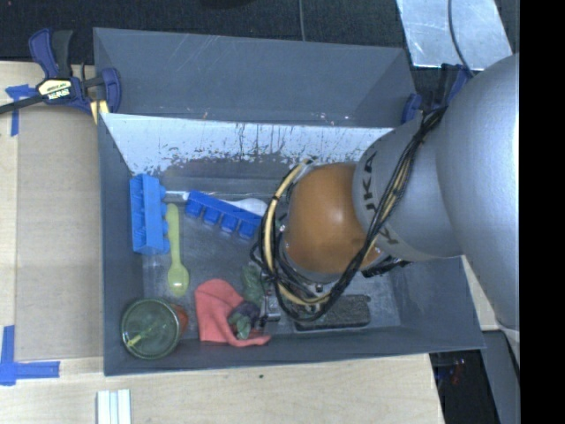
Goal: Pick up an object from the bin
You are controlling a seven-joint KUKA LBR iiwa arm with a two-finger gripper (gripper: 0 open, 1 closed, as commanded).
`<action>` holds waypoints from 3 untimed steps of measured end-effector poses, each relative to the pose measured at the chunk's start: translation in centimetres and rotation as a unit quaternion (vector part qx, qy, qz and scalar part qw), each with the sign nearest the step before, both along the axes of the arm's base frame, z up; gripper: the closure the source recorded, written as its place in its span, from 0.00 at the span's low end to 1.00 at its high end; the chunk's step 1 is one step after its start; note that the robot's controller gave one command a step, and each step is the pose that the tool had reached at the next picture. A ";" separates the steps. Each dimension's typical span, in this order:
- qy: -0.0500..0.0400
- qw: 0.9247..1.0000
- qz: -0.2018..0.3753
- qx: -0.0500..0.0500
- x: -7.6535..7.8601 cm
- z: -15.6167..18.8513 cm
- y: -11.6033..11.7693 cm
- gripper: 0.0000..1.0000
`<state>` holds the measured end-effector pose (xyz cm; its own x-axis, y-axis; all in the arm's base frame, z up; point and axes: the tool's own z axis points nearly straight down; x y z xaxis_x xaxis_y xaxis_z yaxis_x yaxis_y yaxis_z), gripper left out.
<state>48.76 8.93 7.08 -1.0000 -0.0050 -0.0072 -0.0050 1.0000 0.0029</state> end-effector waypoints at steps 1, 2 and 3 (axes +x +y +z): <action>-0.001 1.000 0.000 0.000 0.0 0.5 0.0 1.00; 0.004 1.000 0.000 -0.001 -0.2 4.1 -0.1 1.00; -0.001 1.000 0.000 0.000 0.0 7.8 -0.1 1.00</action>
Offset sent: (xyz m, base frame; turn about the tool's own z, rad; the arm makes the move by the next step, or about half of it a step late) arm 0.0000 0.0000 0.0754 0.0001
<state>48.80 8.86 14.92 -0.9999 -0.0045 -0.0098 -0.0045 1.0000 0.0028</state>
